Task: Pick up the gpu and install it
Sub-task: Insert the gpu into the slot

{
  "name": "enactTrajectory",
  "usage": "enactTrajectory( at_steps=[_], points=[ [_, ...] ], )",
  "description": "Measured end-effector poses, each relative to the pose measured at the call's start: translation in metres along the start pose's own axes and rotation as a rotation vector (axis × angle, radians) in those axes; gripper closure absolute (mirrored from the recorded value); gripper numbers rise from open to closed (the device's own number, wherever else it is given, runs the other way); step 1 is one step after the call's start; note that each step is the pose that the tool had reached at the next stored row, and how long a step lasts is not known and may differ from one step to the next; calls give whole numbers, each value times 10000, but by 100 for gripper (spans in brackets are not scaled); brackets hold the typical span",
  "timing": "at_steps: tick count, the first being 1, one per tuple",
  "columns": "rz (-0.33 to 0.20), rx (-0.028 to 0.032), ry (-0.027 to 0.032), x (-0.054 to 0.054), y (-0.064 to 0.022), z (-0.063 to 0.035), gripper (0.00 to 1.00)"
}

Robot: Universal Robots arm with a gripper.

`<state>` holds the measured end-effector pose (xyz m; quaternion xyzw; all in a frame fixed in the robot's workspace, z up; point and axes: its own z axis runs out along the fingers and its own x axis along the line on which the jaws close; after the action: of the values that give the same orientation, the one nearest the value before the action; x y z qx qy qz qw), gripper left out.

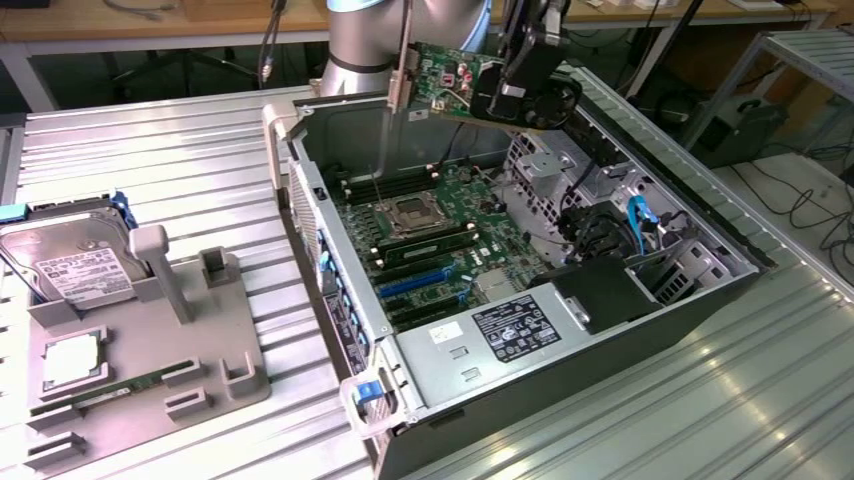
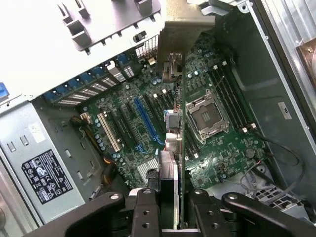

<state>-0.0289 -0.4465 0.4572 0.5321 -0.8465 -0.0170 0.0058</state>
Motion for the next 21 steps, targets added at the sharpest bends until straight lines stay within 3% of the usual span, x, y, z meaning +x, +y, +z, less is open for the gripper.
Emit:
enactTrajectory(
  at_steps=[21],
  points=[
    [-2398, -19, 85, 2, 3, 16, 72]
  ],
)
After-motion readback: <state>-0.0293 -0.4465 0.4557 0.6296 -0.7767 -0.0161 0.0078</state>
